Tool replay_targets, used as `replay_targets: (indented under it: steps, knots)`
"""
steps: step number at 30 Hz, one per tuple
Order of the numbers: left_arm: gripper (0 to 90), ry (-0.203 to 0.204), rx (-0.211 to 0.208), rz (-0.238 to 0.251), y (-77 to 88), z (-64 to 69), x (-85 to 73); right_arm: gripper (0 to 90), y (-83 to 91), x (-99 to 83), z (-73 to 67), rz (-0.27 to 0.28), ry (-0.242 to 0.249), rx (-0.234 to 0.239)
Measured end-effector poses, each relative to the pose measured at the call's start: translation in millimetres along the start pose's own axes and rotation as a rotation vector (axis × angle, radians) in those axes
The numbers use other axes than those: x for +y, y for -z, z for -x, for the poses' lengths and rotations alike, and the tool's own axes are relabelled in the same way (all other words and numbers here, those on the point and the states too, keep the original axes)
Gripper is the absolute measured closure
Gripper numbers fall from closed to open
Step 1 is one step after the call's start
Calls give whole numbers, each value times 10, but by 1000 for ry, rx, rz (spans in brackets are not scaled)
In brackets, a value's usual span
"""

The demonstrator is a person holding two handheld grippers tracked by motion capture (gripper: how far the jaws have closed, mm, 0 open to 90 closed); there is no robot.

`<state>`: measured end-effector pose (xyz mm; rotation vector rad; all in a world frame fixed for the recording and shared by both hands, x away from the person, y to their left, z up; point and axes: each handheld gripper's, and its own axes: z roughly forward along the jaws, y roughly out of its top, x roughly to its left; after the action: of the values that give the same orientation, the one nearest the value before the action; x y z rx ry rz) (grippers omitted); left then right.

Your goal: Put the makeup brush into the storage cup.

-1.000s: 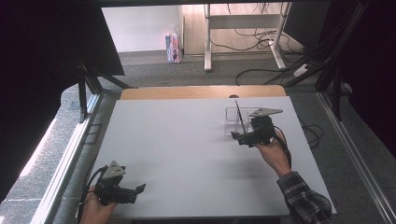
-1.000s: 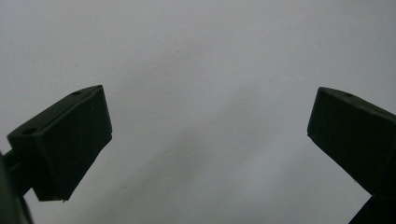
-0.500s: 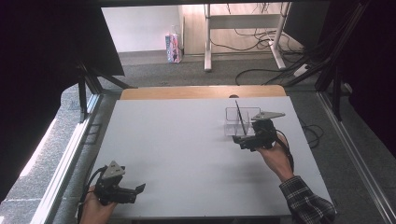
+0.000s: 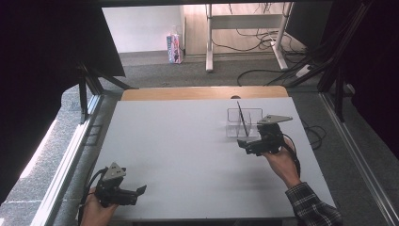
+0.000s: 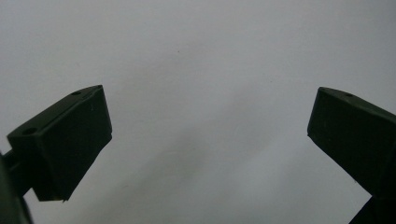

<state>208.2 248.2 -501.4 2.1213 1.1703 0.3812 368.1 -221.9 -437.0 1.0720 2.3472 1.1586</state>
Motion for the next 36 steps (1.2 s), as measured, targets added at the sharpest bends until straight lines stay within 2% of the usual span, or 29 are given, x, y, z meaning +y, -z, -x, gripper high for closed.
replay_targets:
  steps: [12, 21, 34, 36]
  knots:
    - [3, -2, 1, 1, 0, 2, 0, 0, 90, -78, -77, -5, 4, 1]
    - [3, -4, 1, 0, 1, 4, 1, 0, 120, -151, -155, -22, 25, 0]
    - [3, -8, 2, 0, 2, 4, 1, 0, 168, -245, -191, -14, 32, 10]
    - [3, -10, 2, -1, 2, 4, 1, 0, 177, -259, -194, -11, 22, 16]
